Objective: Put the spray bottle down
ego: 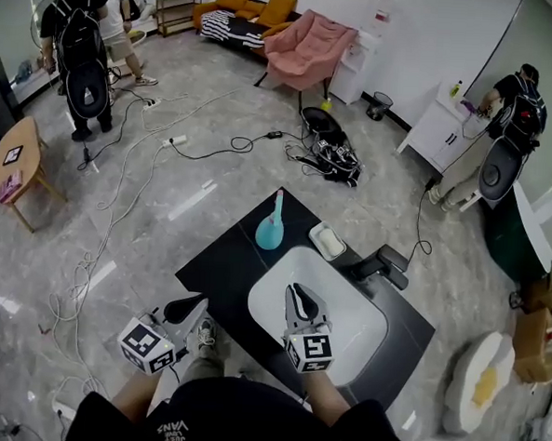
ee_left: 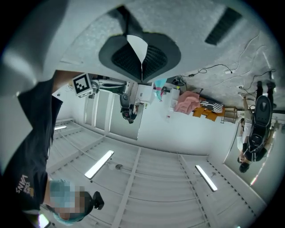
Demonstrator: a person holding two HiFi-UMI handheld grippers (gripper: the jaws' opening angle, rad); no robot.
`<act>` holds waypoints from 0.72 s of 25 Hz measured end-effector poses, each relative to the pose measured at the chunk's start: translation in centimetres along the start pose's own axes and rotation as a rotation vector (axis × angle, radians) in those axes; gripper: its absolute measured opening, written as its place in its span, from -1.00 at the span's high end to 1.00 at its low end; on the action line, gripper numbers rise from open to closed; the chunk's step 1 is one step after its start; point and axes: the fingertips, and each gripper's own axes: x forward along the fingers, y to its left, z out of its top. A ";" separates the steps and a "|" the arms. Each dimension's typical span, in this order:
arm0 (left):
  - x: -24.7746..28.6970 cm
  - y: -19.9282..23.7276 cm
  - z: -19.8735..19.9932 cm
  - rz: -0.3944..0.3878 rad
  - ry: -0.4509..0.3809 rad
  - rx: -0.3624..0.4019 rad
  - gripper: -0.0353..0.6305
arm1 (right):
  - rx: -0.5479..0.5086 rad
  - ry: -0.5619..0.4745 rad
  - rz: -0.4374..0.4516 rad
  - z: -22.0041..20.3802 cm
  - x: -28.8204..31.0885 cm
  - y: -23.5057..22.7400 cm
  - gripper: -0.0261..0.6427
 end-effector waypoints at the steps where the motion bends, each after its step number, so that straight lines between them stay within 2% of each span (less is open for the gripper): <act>1: -0.5 -0.4 -0.1 0.013 -0.006 -0.001 0.83 | 0.005 -0.003 0.009 0.1 -0.8 0.3 0.80; 10: -3.5 -5.4 -2.2 0.074 -0.015 0.005 0.83 | 0.037 -0.009 0.075 0.3 -7.4 2.0 0.90; 18: -4.7 -8.7 -2.6 0.077 -0.009 0.055 0.83 | 0.078 -0.020 0.115 0.2 -11.3 3.3 0.91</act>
